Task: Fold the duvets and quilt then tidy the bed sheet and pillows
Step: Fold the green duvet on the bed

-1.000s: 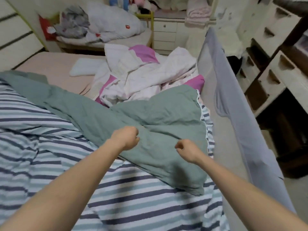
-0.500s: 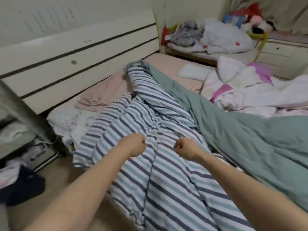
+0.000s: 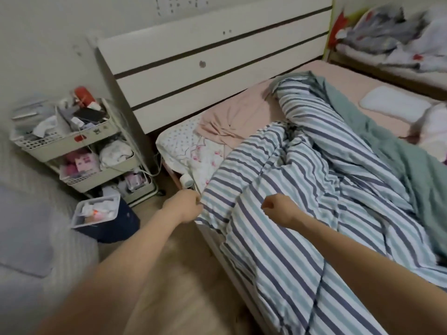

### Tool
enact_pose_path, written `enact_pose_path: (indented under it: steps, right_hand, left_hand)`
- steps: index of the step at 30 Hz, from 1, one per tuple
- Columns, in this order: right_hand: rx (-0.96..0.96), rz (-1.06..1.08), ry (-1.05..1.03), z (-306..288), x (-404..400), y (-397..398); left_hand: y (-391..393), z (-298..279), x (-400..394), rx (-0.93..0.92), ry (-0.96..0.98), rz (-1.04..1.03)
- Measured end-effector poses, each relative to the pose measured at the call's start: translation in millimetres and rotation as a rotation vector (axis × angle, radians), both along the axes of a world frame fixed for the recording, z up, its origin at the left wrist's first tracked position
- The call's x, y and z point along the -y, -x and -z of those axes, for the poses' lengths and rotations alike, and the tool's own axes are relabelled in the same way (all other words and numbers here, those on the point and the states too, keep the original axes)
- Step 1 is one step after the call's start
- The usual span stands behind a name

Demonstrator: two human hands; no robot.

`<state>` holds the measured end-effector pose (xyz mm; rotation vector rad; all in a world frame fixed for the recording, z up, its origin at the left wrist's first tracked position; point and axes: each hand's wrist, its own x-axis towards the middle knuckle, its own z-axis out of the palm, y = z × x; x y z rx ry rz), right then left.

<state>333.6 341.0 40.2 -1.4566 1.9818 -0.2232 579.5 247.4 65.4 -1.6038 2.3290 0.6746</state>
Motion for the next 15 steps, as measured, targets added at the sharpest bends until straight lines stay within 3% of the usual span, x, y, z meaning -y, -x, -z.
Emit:
enact_pose_path:
  steps: [9,13,15]
  right_hand:
    - [-0.043,-0.182,-0.056,110.4,211.7,-30.5]
    - [-0.164,-0.187,-0.119,169.4,292.2,-29.4]
    - [-0.308,-0.364,-0.137,202.6,325.2,-26.0]
  left_hand:
    - [-1.9,110.1,150.2,-0.013,-0.153,-0.128]
    - [18.6,152.5,211.6,0.006,-0.275,-0.122]
    - [28.0,185.5,240.8,0.004,-0.317,-0.159]
